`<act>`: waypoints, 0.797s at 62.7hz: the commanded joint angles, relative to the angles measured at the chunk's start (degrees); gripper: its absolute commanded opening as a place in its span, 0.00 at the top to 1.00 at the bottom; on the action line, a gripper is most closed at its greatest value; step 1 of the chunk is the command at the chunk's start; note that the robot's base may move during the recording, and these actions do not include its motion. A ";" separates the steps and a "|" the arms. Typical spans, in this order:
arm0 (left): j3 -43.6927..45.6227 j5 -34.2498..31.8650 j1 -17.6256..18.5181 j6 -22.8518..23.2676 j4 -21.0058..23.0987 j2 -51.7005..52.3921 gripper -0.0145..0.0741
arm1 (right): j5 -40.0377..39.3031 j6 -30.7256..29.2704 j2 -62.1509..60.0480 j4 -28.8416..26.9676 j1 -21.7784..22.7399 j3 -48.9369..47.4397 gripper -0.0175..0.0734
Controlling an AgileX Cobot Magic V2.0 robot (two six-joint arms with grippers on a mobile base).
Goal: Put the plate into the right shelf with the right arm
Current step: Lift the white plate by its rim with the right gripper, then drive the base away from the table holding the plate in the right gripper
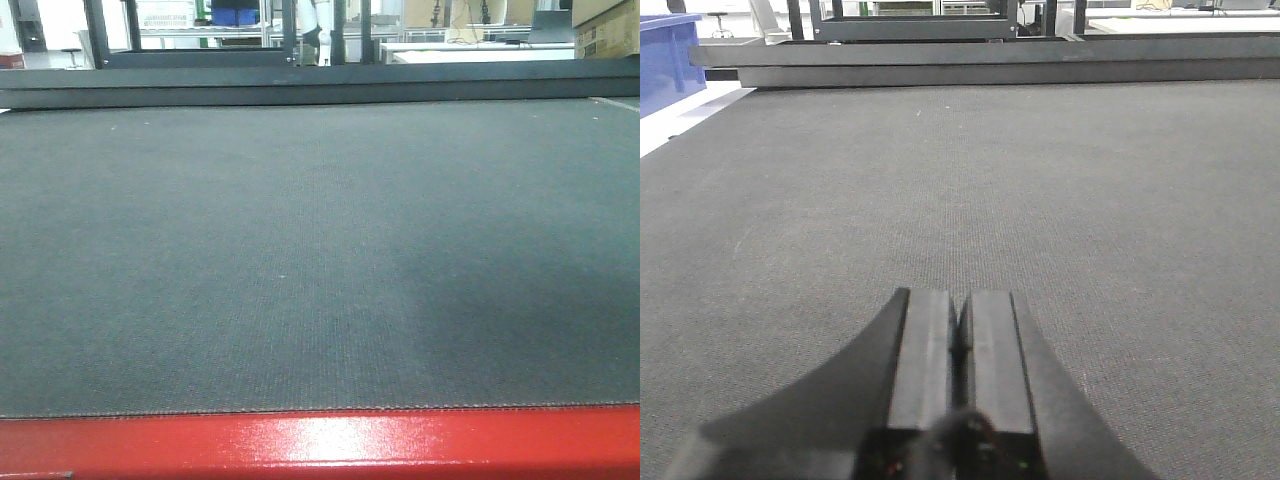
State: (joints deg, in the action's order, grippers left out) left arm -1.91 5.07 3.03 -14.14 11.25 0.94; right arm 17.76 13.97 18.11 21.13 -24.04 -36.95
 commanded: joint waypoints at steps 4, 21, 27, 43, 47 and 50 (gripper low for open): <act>-0.47 -4.73 0.31 0.14 0.22 0.49 0.89 | -5.34 -0.43 -0.47 1.14 0.23 -1.61 0.75; -0.47 -4.73 0.31 0.14 0.22 0.49 0.89 | -4.91 -0.43 -0.47 1.14 0.23 -1.61 0.75; -0.47 -4.73 0.31 0.14 0.22 0.49 0.89 | -4.91 -0.43 -0.47 1.14 0.23 -1.61 0.75; -0.47 -4.73 0.31 0.14 0.22 0.49 0.89 | -4.91 -0.43 -0.47 1.14 0.23 -1.61 0.75; -0.47 -4.73 0.31 0.14 0.22 0.49 0.89 | -4.91 -0.43 -0.47 1.14 0.23 -1.61 0.75; -0.47 -4.73 0.31 0.14 0.22 0.49 0.89 | -4.91 -0.43 -0.47 1.14 0.23 -1.61 0.75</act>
State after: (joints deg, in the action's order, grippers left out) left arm -1.91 5.07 3.03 -14.14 11.25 0.94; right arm 17.76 13.97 17.20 21.16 -24.04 -36.95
